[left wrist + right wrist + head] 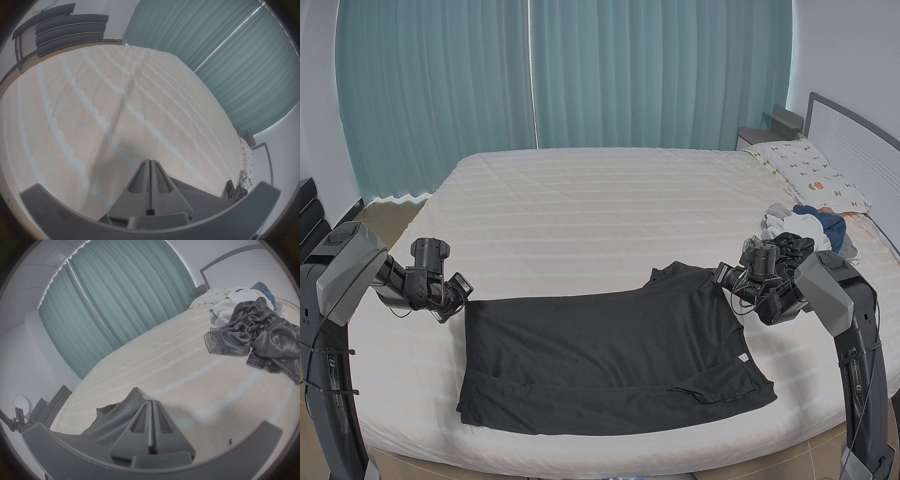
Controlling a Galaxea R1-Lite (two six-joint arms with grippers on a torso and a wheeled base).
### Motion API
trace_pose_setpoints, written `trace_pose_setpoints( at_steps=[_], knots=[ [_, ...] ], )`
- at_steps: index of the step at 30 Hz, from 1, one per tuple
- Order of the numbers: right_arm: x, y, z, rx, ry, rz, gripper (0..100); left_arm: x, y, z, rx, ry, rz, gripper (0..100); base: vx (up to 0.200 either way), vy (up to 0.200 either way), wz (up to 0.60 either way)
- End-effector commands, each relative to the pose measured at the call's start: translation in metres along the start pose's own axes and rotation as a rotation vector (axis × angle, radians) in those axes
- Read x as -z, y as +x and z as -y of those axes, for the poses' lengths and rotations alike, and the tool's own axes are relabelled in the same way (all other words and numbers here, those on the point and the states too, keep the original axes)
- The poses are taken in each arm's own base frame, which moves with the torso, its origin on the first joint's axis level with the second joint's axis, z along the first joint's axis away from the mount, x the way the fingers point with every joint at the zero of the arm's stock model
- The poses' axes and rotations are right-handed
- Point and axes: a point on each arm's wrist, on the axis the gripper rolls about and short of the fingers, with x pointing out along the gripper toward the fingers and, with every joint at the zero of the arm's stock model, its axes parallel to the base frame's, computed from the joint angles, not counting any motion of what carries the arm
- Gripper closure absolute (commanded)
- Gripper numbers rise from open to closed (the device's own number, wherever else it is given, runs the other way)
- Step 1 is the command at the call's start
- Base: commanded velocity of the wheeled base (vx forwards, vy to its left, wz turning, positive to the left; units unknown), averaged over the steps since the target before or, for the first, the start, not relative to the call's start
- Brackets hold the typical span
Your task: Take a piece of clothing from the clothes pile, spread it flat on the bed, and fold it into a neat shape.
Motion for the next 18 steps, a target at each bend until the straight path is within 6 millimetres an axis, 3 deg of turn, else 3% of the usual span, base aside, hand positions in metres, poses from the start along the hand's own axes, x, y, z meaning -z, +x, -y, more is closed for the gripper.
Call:
trace_pose_setpoints(
  at_steps=[1,13,18],
  knots=[
    [0.001,-0.003,-0.008,-0.012,-0.004,-0.004,100,-0.002,-0.002,0.000,0.002,0.000,0.007,100,0.000,0.000,0.00],
    [-0.020,-0.015,-0.017,-0.024,0.051,0.094,100,-0.005,-0.009,0.003,0.012,0.000,0.014,100,0.000,0.000,0.00],
    [-0.014,-0.019,-0.013,-0.012,0.060,0.075,100,-0.005,-0.009,0.002,0.010,0.000,0.014,100,0.000,0.000,0.00]
  ],
)
